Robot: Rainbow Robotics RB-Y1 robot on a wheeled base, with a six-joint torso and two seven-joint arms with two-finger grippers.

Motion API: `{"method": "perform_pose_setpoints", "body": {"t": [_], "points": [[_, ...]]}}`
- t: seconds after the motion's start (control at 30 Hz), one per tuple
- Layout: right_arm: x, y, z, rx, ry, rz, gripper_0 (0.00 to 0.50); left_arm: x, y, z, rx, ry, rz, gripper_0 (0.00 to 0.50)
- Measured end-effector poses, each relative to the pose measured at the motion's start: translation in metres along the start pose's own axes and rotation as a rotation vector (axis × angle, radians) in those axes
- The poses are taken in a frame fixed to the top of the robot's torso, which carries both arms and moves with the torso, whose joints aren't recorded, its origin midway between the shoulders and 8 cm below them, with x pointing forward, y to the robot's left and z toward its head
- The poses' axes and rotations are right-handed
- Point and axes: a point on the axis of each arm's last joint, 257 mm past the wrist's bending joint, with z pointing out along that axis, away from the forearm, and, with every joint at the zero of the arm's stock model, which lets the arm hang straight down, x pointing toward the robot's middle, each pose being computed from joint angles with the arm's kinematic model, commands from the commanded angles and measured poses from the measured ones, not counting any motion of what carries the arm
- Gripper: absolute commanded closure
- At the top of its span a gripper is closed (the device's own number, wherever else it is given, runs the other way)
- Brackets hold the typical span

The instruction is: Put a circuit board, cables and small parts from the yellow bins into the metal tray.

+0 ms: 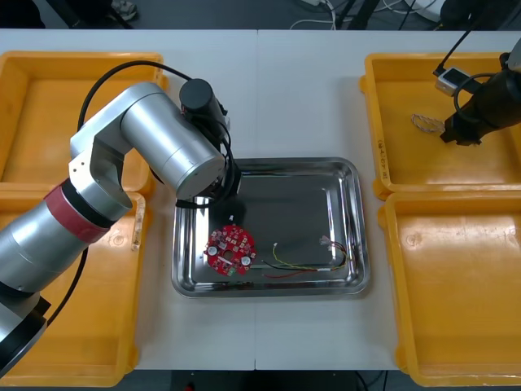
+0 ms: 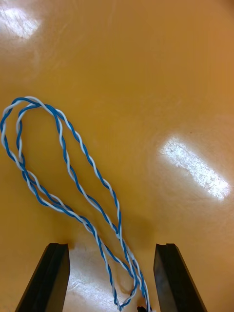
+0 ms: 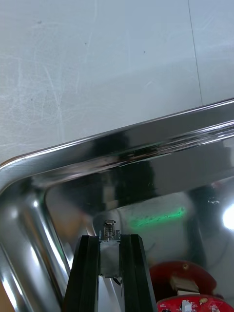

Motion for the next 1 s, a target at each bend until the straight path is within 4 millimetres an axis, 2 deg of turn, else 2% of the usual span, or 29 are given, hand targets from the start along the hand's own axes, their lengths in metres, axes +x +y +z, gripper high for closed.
{"method": "perform_pose_setpoints", "body": {"t": [0.27, 0.47, 0.5, 0.53, 0.57, 0.6, 0.63, 0.67, 0.73, 1.0], "points": [[-0.003, -0.002, 0.0, 0.008, -0.013, 0.005, 0.0, 0.012, -0.003, 0.015, 0.005, 0.013, 0.009, 0.5], [-0.011, 0.0, 0.001, 0.0, -0.049, 0.03, 0.0, 0.015, -0.005, 0.018, 0.011, 0.014, 0.01, 0.493], [-0.012, 0.0, 0.001, 0.0, -0.05, 0.03, 0.0, 0.015, -0.005, 0.018, 0.012, 0.014, 0.01, 0.473], [-0.012, 0.0, 0.001, 0.0, -0.05, 0.031, 0.0, 0.015, -0.006, 0.018, 0.013, 0.015, 0.01, 0.374], [-0.012, 0.0, 0.001, 0.0, -0.051, 0.031, 0.0, 0.015, -0.006, 0.018, 0.014, 0.016, 0.009, 0.313], [-0.012, 0.0, 0.001, 0.001, -0.051, 0.031, 0.0, 0.016, -0.006, 0.018, 0.014, 0.016, 0.009, 0.285], [-0.012, 0.0, 0.001, 0.002, -0.051, 0.031, 0.0, 0.016, -0.006, 0.018, 0.016, 0.017, 0.009, 0.234], [-0.012, -0.001, 0.001, 0.003, -0.052, 0.031, 0.0, 0.016, -0.007, 0.018, 0.017, 0.018, 0.009, 0.118], [-0.011, 0.0, 0.001, 0.003, -0.051, 0.031, 0.0, 0.016, -0.007, 0.018, 0.018, 0.018, 0.009, 0.0], [-0.002, 0.003, 0.009, -0.003, -0.05, 0.048, 0.0, 0.016, -0.007, 0.018, 0.018, 0.017, 0.009, 0.0]]}}
